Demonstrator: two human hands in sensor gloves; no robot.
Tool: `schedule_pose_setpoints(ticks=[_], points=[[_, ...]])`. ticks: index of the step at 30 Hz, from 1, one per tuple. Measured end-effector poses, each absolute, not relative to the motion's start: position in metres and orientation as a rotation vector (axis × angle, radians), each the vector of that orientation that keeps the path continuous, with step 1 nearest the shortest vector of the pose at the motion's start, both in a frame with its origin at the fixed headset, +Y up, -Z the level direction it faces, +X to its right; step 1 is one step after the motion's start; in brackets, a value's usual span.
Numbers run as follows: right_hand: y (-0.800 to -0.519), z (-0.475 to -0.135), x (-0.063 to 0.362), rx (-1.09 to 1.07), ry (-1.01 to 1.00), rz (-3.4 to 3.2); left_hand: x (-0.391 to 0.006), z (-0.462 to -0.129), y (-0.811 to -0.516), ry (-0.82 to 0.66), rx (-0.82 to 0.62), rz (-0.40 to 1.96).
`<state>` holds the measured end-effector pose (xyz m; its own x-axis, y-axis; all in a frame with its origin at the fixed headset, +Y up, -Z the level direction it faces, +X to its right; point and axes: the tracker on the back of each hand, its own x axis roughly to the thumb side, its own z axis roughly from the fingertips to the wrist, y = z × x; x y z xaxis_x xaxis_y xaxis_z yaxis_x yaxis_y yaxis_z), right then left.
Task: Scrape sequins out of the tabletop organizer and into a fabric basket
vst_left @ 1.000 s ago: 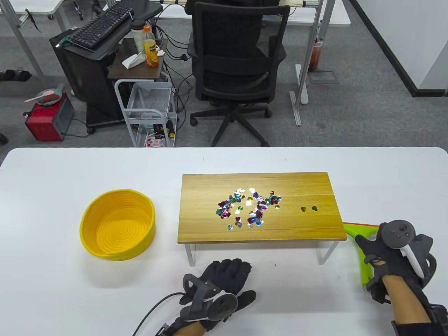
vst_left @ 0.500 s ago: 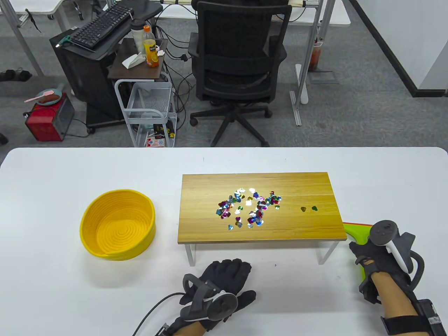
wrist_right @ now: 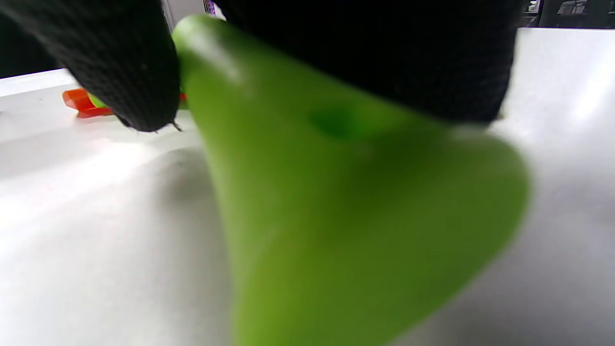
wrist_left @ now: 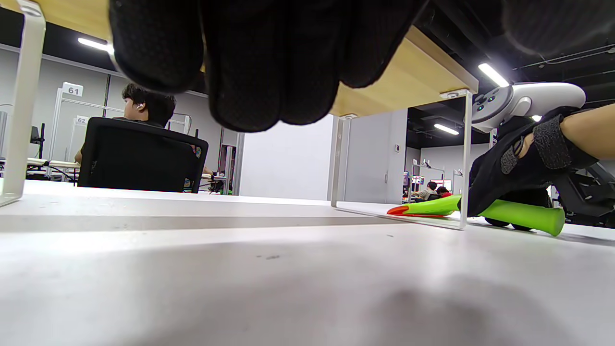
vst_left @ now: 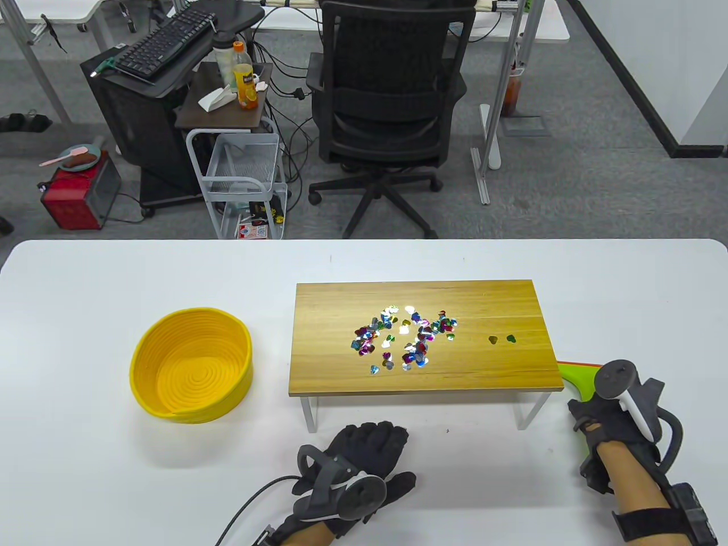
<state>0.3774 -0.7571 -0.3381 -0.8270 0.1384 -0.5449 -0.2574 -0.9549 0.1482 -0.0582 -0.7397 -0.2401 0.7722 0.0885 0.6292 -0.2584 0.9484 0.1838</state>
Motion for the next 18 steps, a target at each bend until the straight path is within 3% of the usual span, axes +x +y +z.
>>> schedule_pose_setpoints(ticks=[10,18], points=[[-0.750,-0.338,0.376,-0.760,0.227,2.823,-0.058,-0.240,-0.740,-0.666,0.268,0.193],[-0.704,-0.335,0.385,-0.702,0.004,2.798,-0.057,-0.240,-0.740,-0.666,0.263,0.191]])
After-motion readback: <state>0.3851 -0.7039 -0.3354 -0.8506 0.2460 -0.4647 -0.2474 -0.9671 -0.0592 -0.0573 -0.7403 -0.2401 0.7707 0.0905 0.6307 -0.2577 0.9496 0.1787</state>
